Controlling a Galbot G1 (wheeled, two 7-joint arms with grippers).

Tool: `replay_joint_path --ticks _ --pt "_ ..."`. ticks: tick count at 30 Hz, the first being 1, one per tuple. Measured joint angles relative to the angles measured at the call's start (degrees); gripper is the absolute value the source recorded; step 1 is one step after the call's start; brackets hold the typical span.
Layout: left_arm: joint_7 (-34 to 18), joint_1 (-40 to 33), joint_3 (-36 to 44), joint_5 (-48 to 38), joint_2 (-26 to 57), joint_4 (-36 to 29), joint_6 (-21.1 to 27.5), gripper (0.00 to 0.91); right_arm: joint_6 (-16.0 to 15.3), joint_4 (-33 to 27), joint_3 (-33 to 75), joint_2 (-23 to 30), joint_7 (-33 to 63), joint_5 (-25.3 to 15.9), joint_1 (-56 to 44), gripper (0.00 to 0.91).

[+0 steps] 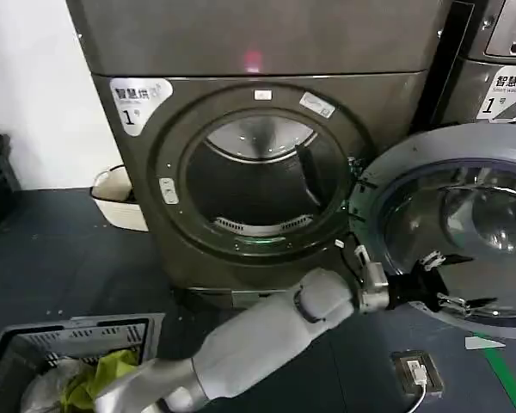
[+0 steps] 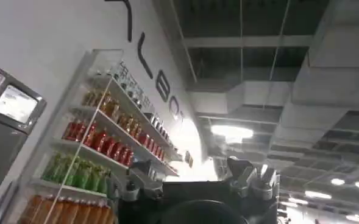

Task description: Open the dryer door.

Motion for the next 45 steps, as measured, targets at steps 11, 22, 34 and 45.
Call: replay_joint_path --ticks 11,22,34,45 --pt "-1.5 2.1 -0.1 -1.6 6.8 -3.7 -7.2 0.907 0.1 -0.1 -1.5 -0.5 -0.6 -0.2 0.8 0.907" --pt "-3.6 2.3 -0.1 -2.2 17.4 -10.3 -11.7 0.907 0.3 -1.1 -0.3 -1.9 -0.8 -0.2 0.9 0.907" --pt "-4.6 6.6 -5.1 -3.7 38.0 -24.5 -5.7 0.907 1.1 -0.4 2.0 -2.3 -0.1 -5.7 1.0 0.907" --pt "1.5 12.7 -13.0 -7.2 59.3 -37.3 7.1 0.907 0.2 2.0 3.4 -2.5 -0.2 -8.2 1.1 0.907"
